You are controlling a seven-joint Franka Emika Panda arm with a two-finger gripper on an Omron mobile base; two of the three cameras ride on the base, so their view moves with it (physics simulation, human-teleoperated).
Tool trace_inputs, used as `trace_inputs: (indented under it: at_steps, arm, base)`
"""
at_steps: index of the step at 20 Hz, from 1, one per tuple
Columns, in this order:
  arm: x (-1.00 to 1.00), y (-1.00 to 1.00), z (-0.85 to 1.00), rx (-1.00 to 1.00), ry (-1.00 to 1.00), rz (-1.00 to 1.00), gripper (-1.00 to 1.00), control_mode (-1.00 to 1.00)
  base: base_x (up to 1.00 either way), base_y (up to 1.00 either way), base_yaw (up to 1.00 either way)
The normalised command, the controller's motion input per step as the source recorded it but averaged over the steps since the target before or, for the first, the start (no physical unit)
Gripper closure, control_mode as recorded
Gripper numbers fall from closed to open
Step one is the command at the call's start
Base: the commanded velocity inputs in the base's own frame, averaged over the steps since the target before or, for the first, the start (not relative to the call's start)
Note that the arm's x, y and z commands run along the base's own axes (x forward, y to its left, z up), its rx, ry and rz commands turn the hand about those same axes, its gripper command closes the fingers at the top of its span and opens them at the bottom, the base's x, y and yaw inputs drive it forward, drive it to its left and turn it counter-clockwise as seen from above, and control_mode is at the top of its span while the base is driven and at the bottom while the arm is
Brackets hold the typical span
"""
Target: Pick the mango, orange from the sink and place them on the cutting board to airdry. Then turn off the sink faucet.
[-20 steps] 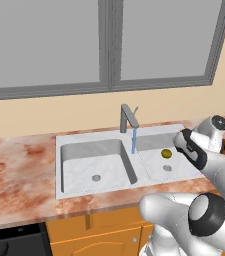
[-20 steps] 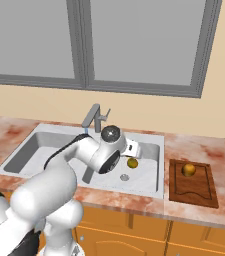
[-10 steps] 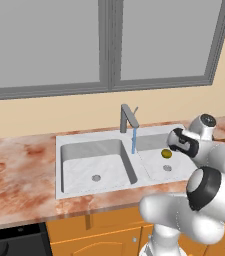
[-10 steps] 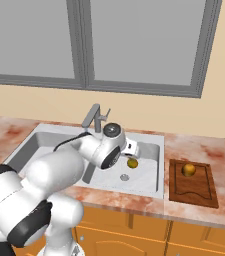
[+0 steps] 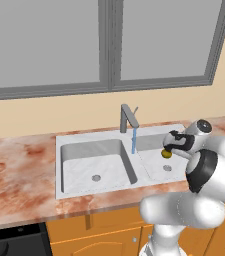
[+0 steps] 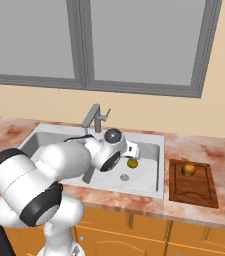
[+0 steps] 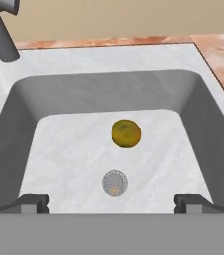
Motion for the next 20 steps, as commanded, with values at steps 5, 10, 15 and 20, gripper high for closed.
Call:
trace_inputs:
  at_steps: [5, 10, 15, 20]
  arm:
    - [0.23, 0.0, -0.03, -0.01, 0.0, 0.0, -1.0, -1.0]
    - [0.19, 0.0, -0.14, 0.0, 0.0, 0.0, -1.0, -1.0]
    - [0.17, 0.0, -0.24, 0.0, 0.0, 0.0, -1.0, -1.0]
    - [0.17, -0.01, -0.27, 0.0, 0.0, 0.0, -1.0, -1.0]
  base:
    - [0.0, 0.0, 0.0]
    - [0.0, 0.0, 0.0]
    - [0.0, 0.0, 0.0]
    - [0.0, 0.0, 0.0]
